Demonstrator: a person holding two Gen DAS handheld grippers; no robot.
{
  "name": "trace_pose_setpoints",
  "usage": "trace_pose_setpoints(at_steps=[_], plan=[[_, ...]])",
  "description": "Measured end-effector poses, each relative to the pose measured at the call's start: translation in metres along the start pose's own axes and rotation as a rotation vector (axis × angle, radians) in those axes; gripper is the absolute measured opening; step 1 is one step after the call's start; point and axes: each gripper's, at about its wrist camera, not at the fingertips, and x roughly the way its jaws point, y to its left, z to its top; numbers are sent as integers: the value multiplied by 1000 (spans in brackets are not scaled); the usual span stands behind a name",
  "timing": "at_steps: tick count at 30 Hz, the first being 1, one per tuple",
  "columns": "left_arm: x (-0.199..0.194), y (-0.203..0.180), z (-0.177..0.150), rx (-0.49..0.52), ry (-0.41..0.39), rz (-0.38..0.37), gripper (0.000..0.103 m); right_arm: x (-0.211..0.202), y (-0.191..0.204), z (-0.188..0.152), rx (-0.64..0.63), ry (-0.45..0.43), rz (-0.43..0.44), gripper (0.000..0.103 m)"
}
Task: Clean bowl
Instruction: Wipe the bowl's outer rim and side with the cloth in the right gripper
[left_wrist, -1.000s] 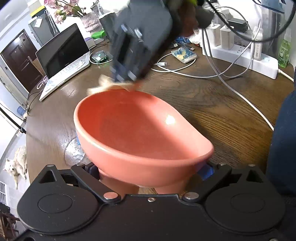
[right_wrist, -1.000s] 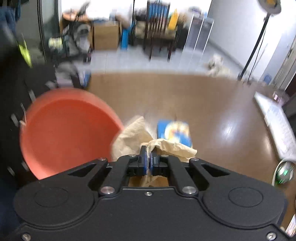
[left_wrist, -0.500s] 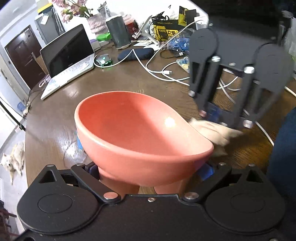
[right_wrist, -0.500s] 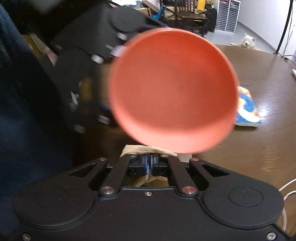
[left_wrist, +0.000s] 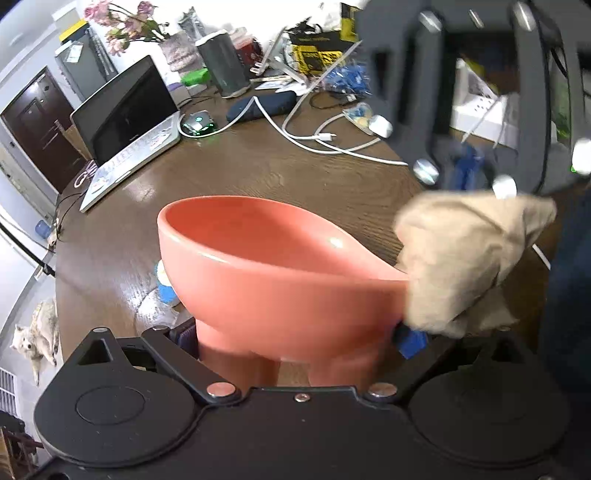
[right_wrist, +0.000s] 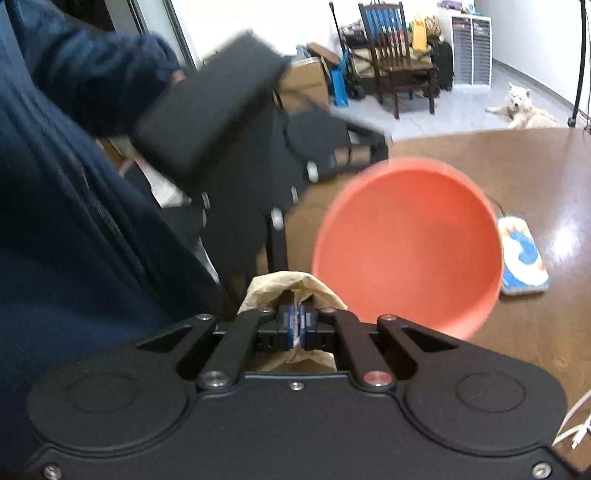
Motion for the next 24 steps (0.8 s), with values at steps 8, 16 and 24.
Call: trace_pose_setpoints(at_steps=[8, 16, 24], plan=[[1, -2, 1, 10, 2, -9, 97, -12, -26, 36, 36, -160, -63, 3], [-1, -3, -1, 1, -1, -19, 97, -7, -75, 41, 59, -192, -293, 3], [-2, 3, -4, -46, -6, -30, 97, 23, -114, -5, 120, -27, -424, 3]])
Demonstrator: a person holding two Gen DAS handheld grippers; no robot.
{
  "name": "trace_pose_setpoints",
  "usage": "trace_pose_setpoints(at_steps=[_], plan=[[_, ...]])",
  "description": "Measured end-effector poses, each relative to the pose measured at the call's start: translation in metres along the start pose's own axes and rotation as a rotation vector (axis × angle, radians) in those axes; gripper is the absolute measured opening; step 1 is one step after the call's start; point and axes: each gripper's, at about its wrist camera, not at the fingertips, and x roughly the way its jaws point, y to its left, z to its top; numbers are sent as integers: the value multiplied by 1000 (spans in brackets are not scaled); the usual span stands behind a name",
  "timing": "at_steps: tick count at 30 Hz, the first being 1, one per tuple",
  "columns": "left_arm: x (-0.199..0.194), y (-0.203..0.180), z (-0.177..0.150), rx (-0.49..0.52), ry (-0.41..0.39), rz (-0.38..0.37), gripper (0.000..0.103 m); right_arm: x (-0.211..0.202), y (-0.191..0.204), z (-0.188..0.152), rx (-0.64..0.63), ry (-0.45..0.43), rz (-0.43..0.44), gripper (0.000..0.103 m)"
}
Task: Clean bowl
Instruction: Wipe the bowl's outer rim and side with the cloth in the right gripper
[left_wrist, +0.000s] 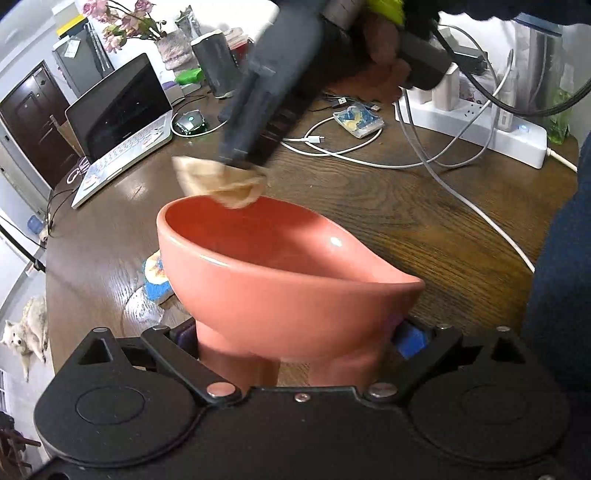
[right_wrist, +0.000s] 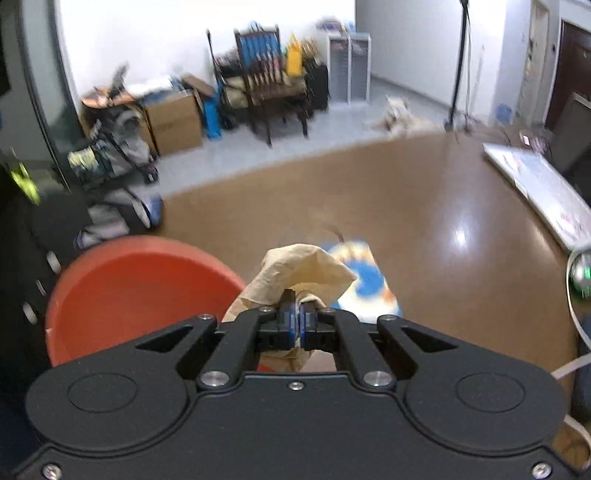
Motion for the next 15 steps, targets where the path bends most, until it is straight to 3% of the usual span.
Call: trace_pose_setpoints(at_steps=[7, 15], plan=[[1, 4, -1, -29, 0, 8, 97, 6, 38, -50, -159, 177, 32, 4], [2, 7, 1, -7, 8, 31, 97, -17, 92, -41, -317, 189, 200, 3]])
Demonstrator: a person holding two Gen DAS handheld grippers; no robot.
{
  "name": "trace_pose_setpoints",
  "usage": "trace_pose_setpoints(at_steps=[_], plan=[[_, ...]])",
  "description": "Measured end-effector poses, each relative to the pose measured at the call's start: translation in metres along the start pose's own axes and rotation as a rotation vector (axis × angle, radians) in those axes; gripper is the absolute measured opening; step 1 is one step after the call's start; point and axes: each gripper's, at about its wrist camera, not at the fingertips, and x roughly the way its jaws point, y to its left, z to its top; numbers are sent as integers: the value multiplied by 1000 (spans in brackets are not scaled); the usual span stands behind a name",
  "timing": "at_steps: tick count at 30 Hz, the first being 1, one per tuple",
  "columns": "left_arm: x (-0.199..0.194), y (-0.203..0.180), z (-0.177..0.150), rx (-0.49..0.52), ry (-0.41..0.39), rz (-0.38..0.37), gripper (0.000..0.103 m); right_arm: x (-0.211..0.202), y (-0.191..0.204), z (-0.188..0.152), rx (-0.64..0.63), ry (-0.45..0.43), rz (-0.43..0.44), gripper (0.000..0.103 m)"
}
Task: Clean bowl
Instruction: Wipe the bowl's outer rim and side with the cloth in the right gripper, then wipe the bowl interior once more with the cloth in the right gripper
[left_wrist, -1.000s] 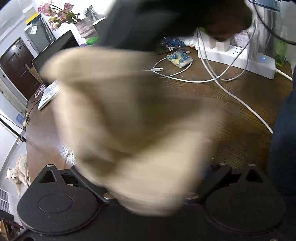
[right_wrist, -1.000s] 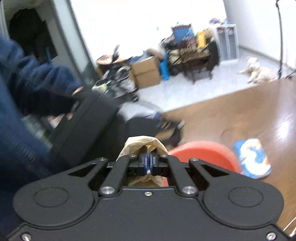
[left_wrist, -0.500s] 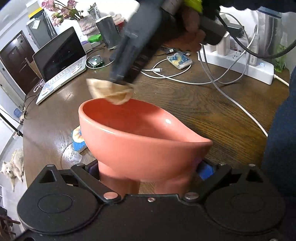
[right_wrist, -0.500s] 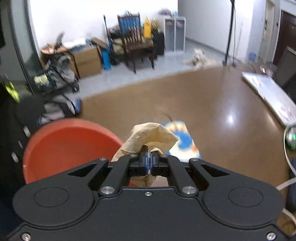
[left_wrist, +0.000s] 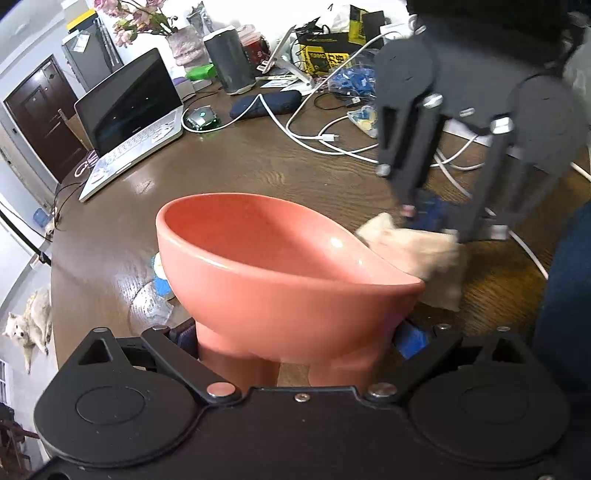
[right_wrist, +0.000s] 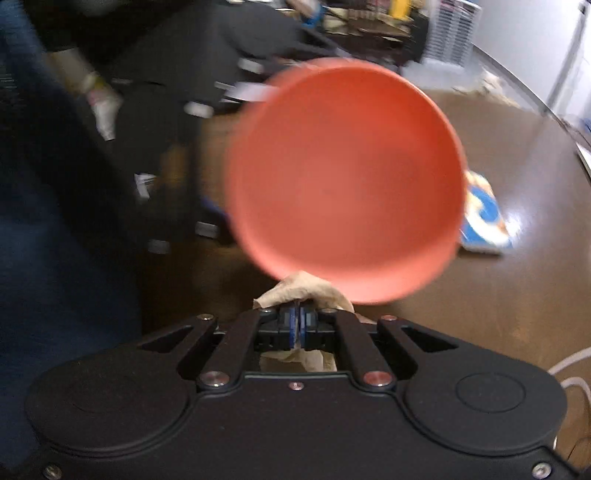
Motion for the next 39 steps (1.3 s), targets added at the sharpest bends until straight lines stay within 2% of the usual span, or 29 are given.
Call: trace_pose_setpoints(at_steps=[4, 7, 10, 16, 20, 22, 25, 29, 32, 39], plan=[[0, -2, 0, 13, 0, 0, 97, -18, 12, 19, -54, -61, 69, 3], [0, -5, 1, 19, -2, -1, 97, -31, 7, 38, -26, -145, 123, 3], [1, -5, 2, 3, -3, 0, 97, -36, -3, 53, -11, -204, 143, 2], [0, -9, 2, 20, -2, -12, 97, -39, -31, 87, 18, -312, 41, 2], [0, -9, 2, 4, -5, -15, 97, -33, -50, 87, 18, -306, -82, 2], [0, -10, 1, -2, -8, -20, 97, -27, -65, 81, 68, -295, -144, 2], [0, -10, 0, -14, -8, -24, 97, -14, -84, 65, 112, -230, -233, 2], [1, -7, -3, -42, -7, -31, 97, 7, -93, 38, 143, -163, -248, 2], [4, -4, -3, -65, -2, -25, 97, 15, -85, 22, 131, -124, -261, 2], [4, -2, -3, -77, -3, -21, 97, -22, -67, 14, 162, -161, -236, 2]])
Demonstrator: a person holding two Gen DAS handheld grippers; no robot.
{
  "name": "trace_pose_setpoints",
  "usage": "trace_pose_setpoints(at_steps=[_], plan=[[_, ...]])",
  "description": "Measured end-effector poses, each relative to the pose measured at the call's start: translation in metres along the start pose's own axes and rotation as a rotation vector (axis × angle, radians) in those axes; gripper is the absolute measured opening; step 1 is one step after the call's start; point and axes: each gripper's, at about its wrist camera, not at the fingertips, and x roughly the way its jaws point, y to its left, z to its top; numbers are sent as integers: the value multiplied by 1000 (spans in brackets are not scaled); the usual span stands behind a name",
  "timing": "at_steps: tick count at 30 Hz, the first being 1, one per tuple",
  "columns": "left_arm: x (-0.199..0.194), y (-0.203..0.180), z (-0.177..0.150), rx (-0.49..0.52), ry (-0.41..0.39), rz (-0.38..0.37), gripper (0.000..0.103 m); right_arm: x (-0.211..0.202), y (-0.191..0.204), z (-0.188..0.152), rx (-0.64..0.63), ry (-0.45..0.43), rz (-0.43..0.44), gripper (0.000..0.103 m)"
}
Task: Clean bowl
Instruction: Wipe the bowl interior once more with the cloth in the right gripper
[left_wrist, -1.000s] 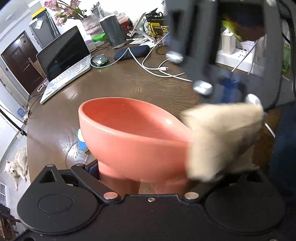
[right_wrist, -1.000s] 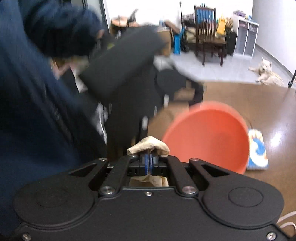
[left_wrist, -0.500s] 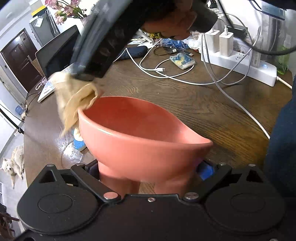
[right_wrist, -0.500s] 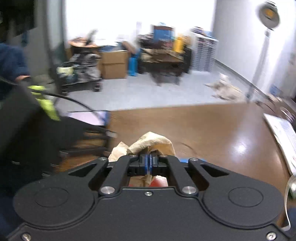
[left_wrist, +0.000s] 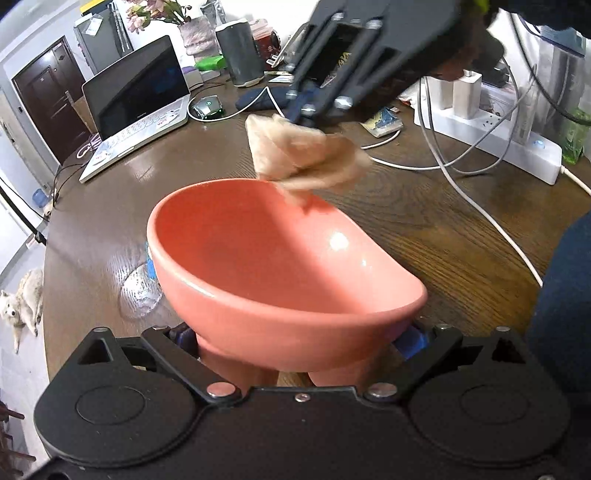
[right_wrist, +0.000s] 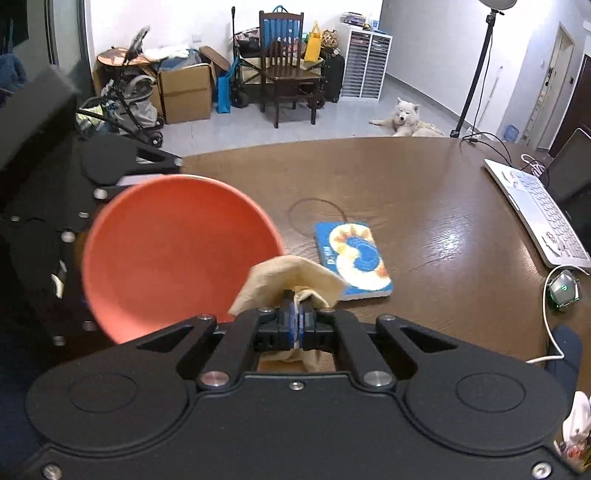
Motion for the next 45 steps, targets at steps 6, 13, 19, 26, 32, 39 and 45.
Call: trace_pose_setpoints(at_steps=[6, 13, 19, 26, 32, 39, 45], plan=[[3, -2, 1, -2, -2, 7, 97, 6, 45, -14, -157, 74, 70, 2], [3, -5, 3, 26, 9, 9, 97, 16, 81, 20, -243, -27, 185, 2], [4, -6, -2, 27, 25, 11, 97, 27, 54, 47, -233, -82, 112, 2], [2, -1, -4, -3, 17, 13, 97, 38, 28, 20, -216, 40, 30, 2], [3, -4, -3, -12, 12, 14, 97, 37, 59, 0, -207, 84, 165, 3], [14, 4, -9, -106, 22, 75, 97, 30, 67, 41, -159, -65, 183, 2], [20, 14, -17, -324, 2, 117, 97, 2, 32, 64, -82, -180, 46, 2]])
